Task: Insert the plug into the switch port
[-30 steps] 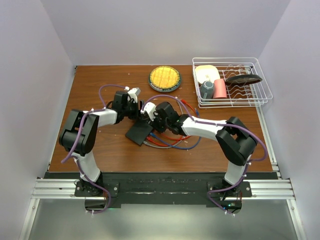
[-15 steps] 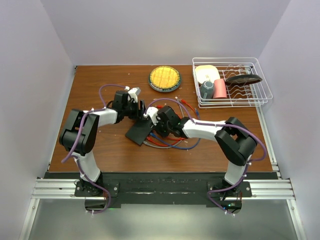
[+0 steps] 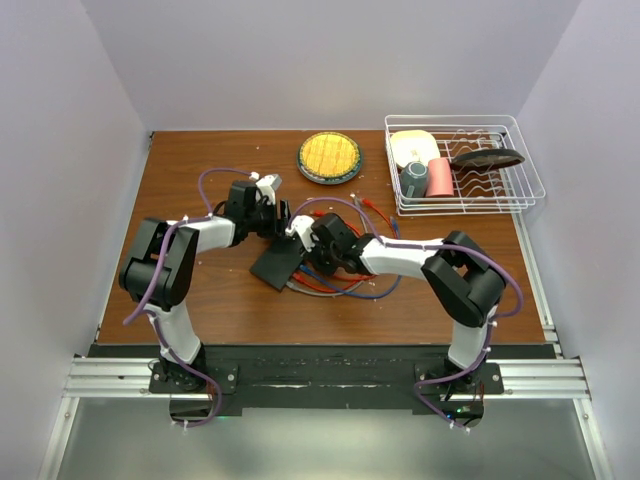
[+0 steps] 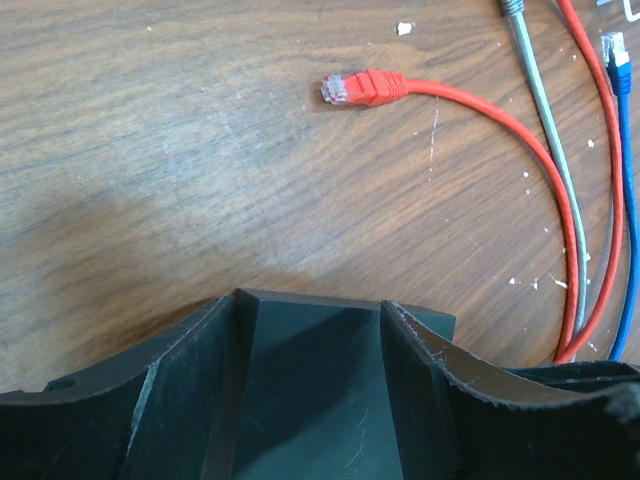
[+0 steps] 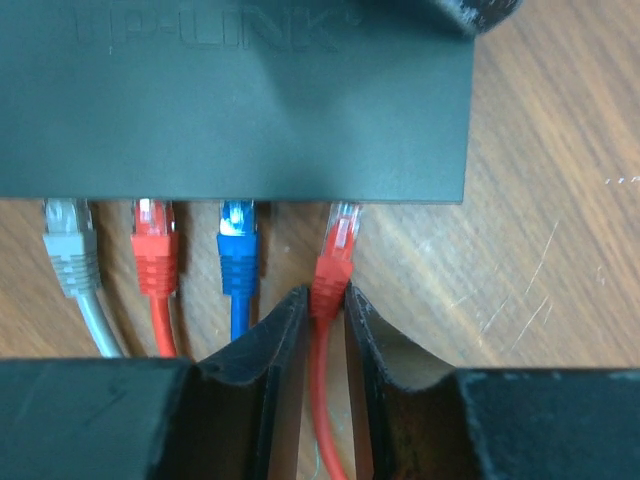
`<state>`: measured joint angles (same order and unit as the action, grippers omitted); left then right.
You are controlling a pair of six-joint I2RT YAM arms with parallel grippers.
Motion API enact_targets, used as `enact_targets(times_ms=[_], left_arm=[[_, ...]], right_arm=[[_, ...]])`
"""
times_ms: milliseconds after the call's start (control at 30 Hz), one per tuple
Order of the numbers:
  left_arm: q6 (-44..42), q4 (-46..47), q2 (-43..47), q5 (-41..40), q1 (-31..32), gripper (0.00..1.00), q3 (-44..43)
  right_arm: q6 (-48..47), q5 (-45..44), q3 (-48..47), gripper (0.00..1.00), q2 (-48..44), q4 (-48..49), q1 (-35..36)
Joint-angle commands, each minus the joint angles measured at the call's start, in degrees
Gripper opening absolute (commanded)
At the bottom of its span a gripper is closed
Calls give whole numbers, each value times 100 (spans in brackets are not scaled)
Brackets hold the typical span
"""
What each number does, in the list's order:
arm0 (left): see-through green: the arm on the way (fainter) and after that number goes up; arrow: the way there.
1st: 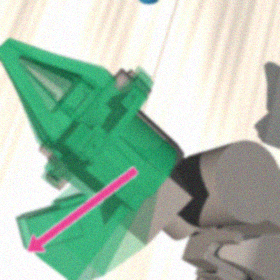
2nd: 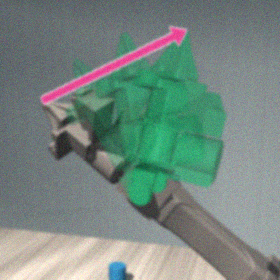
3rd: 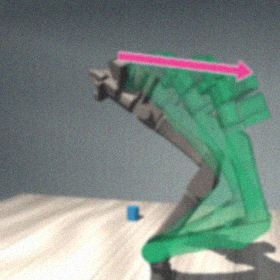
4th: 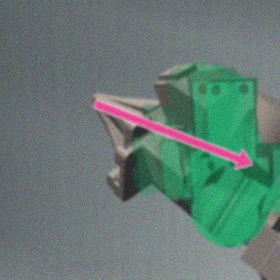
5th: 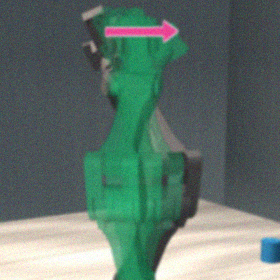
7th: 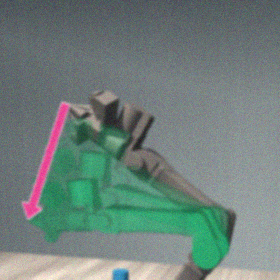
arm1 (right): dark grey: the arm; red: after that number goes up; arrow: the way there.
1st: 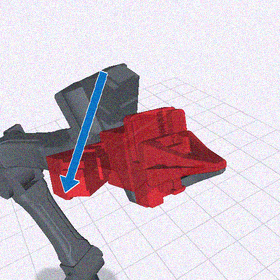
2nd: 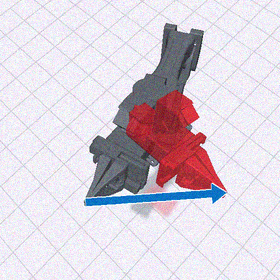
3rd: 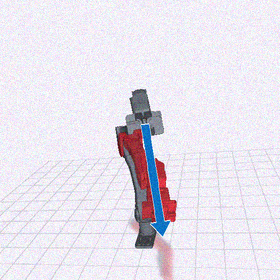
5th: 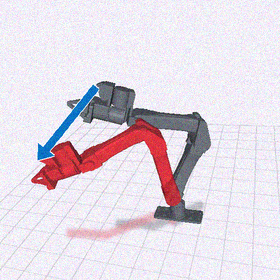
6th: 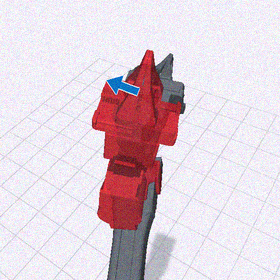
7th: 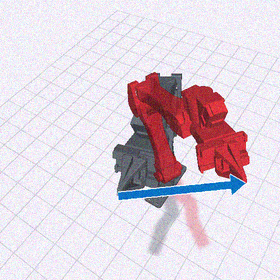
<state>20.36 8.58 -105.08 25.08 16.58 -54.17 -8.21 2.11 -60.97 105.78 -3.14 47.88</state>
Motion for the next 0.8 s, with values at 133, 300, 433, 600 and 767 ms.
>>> enact_targets(times_ms=[133,300,433,600,767], left_arm=[[-102,-216,-136,-91,30,66,-76],[-94,-207,-127,-91,30,66,-76],[-102,-207,-136,-82,30,66,-67],[-120,-225,-127,-109,30,66,-76],[-111,-234,-136,-117,30,66,-76]], right_arm=[[109,-202,-354,21,329,-108,-24],[179,-343,-372,20,365,-231,-50],[205,-229,-451,2,479,-397,-129],[206,-228,-451,0,409,-477,-156],[197,-228,-267,0,84,-468,-165]])
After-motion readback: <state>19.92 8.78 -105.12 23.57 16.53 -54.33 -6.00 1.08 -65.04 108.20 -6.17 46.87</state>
